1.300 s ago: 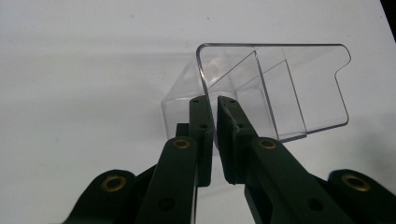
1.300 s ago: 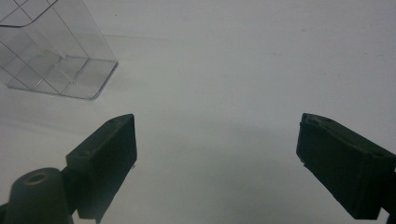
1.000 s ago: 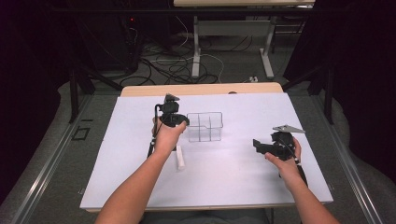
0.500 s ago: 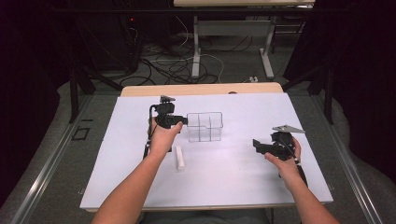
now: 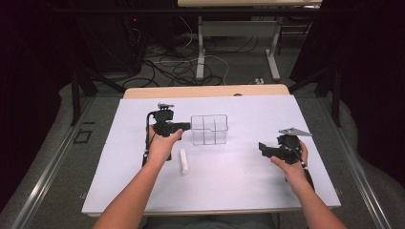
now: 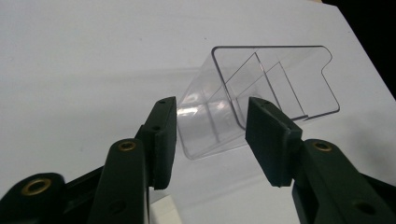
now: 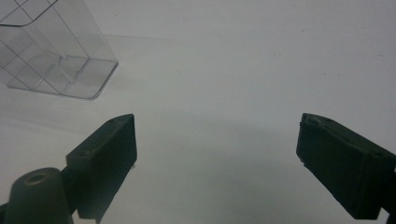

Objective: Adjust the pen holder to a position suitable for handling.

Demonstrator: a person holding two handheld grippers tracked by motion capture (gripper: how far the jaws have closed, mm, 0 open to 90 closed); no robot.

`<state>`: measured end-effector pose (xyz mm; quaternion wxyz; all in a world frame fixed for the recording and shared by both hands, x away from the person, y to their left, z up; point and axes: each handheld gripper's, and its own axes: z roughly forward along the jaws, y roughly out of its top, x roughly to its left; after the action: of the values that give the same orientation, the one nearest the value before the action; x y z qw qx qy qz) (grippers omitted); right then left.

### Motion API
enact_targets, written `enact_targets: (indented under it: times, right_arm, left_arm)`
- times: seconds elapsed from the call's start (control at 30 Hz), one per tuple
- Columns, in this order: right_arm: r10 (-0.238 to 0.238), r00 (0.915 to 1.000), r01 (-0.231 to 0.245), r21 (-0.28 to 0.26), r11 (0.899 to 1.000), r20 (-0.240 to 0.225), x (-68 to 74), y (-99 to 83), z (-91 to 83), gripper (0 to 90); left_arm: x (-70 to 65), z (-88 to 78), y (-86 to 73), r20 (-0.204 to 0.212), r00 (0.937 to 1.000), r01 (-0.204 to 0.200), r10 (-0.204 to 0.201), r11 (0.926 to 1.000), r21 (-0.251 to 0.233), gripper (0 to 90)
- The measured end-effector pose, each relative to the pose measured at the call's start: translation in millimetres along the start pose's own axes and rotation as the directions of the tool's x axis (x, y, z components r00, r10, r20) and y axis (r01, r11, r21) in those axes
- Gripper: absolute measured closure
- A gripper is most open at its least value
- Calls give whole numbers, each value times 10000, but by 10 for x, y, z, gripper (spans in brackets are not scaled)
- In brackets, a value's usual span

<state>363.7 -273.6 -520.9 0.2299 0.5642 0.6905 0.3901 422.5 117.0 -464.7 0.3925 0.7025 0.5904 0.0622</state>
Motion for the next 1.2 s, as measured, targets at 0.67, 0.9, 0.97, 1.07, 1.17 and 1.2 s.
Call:
enact_targets:
  times: [0.67, 0.9, 0.97, 1.07, 1.17, 1.2]
  right_arm:
    - [15, 10000, -15, 72, 10000, 8, 10, -9, 11, 115]
    - [-20, 10000, 20, 21, 10000, -4, 11, 5, 17, 115]
    - [6, 10000, -6, 71, 10000, -26, 15, 1, 21, 115]
    - [-12, 10000, 12, 86, 10000, -28, 12, -4, 23, 115]
    - [19, 10000, -18, 78, 10000, -19, 10, -5, 15, 115]
    - [7, 10000, -7, 49, 10000, -15, 8, -4, 13, 115]
  left_arm:
    - [296, -172, -410, 823, 9932, 820, -822, 9966, 58, 401]
    - [356, -174, -528, 671, 9956, 645, -662, 9975, 275, 396]
    - [372, -189, -553, 609, 9965, 554, -575, 9978, 363, 387]
    - [394, -192, -588, 558, 9965, 607, -624, 9977, 314, 369]
    - [430, -198, -613, 495, 9955, 775, -803, 9954, 564, 352]
    - [433, -191, -626, 388, 9950, 895, -919, 9942, 597, 340]
